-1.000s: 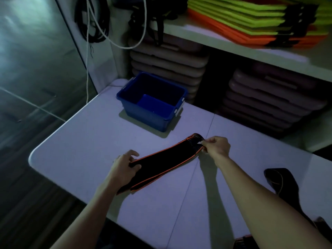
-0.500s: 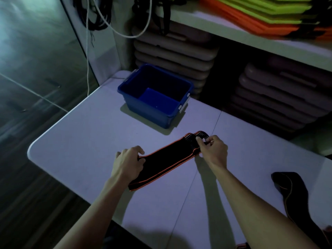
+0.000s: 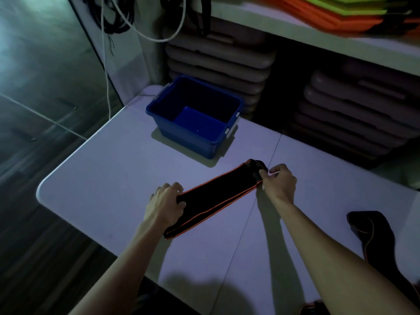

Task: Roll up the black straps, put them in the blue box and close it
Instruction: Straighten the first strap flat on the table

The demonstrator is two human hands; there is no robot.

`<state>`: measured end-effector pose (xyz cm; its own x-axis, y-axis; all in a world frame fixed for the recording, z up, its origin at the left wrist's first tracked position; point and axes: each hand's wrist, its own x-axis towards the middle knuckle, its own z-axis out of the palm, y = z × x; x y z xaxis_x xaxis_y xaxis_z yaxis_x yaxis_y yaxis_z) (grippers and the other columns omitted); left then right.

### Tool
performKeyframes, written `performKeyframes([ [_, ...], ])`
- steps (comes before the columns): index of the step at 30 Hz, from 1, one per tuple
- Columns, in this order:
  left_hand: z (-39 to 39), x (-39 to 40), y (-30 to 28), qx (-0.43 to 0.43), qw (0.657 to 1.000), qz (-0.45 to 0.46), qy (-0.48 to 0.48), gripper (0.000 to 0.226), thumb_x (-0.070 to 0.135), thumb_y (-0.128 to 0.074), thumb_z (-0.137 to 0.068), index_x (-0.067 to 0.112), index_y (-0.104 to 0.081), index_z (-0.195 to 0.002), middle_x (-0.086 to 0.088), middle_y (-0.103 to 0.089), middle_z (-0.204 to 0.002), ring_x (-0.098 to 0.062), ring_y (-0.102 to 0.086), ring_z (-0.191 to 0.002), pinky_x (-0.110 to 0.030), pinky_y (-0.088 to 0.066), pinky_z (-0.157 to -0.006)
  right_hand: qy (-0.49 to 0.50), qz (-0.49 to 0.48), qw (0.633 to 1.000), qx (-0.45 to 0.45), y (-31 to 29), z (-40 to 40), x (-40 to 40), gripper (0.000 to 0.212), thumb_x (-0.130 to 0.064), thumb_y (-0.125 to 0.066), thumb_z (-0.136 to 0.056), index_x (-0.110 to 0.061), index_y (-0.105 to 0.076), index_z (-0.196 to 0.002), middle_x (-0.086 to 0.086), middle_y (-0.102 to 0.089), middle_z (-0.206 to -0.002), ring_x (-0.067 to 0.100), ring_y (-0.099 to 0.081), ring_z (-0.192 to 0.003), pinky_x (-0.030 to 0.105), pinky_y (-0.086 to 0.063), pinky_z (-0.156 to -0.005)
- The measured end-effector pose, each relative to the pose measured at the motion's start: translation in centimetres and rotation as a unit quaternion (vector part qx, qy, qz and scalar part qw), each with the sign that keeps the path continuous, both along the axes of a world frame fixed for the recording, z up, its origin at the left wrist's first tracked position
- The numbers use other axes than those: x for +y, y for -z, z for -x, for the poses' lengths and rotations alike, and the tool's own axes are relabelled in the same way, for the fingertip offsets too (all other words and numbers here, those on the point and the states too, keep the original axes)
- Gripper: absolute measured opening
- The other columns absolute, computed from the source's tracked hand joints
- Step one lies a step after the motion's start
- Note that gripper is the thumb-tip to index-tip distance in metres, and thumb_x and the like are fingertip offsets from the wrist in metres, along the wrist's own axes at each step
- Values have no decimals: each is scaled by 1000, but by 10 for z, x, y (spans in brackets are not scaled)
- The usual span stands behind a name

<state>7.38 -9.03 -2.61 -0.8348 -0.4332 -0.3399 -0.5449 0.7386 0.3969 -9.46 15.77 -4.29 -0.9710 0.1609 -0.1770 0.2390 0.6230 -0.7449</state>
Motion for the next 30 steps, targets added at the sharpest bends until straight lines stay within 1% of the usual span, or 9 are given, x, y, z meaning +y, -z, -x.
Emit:
performKeyframes([
  [3,-10,-5,2,-43,998,41,8,39,29,-62,-86,27,-54,-125,-7,-53,-123,-30,-48,-119,-41,-40,-98,-17,-13,1000,8,0,-1,-1,10,-21,-66,-86,-12,-62,-87,6,-66,-73,20,-62,-66,31,-52,-71],
  [5,-17,-8,5,-47,999,23,6,37,23,-60,-86,29,-55,-122,-6,-52,-118,-30,-50,-116,-41,-45,-92,-26,-22,999,10,-2,0,-2,4,-14,-64,-86,-11,-63,-84,3,-62,-70,16,-59,-61,29,-51,-68],
  [7,-23,-9,7,-35,999,-6,-2,34,17,-59,-83,28,-57,-115,-5,-51,-109,-30,-53,-110,-43,-51,-85,-23,-22,999,17,-2,2,-3,1,-10,-62,-84,-10,-63,-84,6,-64,-74,21,-62,-65,30,-53,-66],
  [13,-28,-3,11,-23,998,-56,8,33,7,-57,-74,29,-56,-99,3,-47,-92,-24,-57,-90,-41,-54,-79,-56,-66,996,28,2,4,0,22,0,-51,-81,-20,-59,-87,11,-63,-77,27,-62,-62,30,-49,-53],
  [16,-25,0,14,-20,997,-69,14,21,10,-60,-80,25,-59,-95,0,-54,-91,-22,-59,-84,-35,-53,-72,-77,-93,992,42,8,3,3,17,-9,-56,-85,-25,-62,-88,14,-67,-86,32,-66,-72,34,-55,-58],
  [19,-25,2,17,-18,996,-81,19,15,14,-64,-83,26,-59,-91,-2,-59,-85,-19,-57,-72,-27,-43,-61,-82,-95,990,59,10,-1,6,7,-19,-64,-89,-22,-66,-95,12,-67,-91,29,-67,-75,37,-59,-63],
  [22,-28,6,18,-10,996,-87,26,19,13,-67,-81,29,-59,-86,-1,-57,-83,-18,-55,-70,-24,-40,-60,-84,-91,990,68,15,-3,9,11,-20,-61,-93,-18,-68,-102,13,-65,-97,29,-67,-79,37,-58,-68],
  [26,-28,12,16,14,994,-101,35,25,6,-67,-78,29,-57,-79,0,-52,-76,-19,-52,-68,-23,-35,-57,-78,-72,991,81,16,-3,13,16,-13,-55,-96,-16,-65,-107,13,-62,-101,27,-63,-86,31,-49,-72],
  [30,-30,20,15,26,994,-101,39,22,5,-68,-79,24,-62,-85,3,-48,-71,-16,-47,-68,-22,-34,-62,-56,-42,994,83,15,-7,15,17,-12,-56,-95,-13,-59,-112,16,-61,-103,29,-63,-89,40,-55,-79],
])
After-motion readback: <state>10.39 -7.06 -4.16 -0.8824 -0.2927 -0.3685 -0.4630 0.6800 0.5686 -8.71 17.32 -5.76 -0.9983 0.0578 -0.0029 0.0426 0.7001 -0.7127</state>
